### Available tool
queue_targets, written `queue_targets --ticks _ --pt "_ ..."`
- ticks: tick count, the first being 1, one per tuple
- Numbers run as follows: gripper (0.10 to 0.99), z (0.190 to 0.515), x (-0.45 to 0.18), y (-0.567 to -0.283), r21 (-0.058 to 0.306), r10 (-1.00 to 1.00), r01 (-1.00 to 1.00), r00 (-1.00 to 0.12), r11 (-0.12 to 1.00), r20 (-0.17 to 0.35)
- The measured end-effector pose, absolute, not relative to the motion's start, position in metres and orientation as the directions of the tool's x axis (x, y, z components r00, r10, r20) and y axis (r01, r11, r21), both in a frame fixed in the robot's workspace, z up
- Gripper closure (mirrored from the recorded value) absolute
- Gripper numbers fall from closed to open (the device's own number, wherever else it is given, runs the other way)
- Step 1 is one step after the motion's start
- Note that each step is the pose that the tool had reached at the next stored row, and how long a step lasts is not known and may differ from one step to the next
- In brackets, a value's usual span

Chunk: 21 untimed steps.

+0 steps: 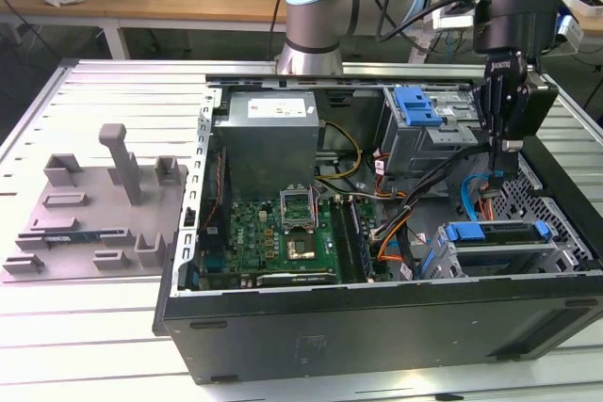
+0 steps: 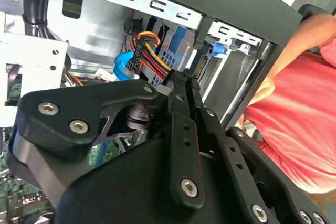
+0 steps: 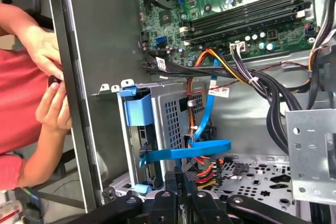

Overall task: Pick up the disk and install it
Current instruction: 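Insert the first disk wire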

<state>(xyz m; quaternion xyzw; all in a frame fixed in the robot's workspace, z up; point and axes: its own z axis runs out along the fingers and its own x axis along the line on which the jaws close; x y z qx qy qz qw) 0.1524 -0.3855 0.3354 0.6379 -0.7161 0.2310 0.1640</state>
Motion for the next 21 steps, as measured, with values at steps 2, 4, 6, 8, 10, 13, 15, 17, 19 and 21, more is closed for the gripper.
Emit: queue_targets --ticks 2,4,6,8,10,13,15,17,19,21 --pt "0.922 0.340 0.152 -0.390 -0.118 -0.859 -0.989 -0.132 0.084 0.495" --pt "0.922 0.343 0.152 -0.395 -0.115 -0.876 -0.989 -0.132 0.088 0.464" --pt "0.922 0.344 0.152 -0.401 -0.113 -0.885 -0.989 -0.132 0.091 0.446" --pt "0.922 0.345 0.152 -0.405 -0.112 -0.893 -0.989 -0.132 0.093 0.430" --pt "0.922 0.346 0.152 -0.410 -0.110 -0.900 -0.989 -0.132 0.095 0.415" --pt "0.922 0.347 0.152 -0.416 -0.109 -0.906 -0.989 -0.132 0.096 0.401" --pt "0.922 0.349 0.152 -0.425 -0.107 -0.912 -0.989 -0.132 0.098 0.388" --pt "0.922 0.350 0.152 -0.434 -0.106 -0.916 -0.989 -0.132 0.099 0.379" --pt "0.922 0.350 0.152 -0.440 -0.105 -0.920 -0.989 -0.132 0.100 0.370" --pt "0.922 0.350 0.152 -0.447 -0.105 -0.922 -0.989 -0.132 0.101 0.363"
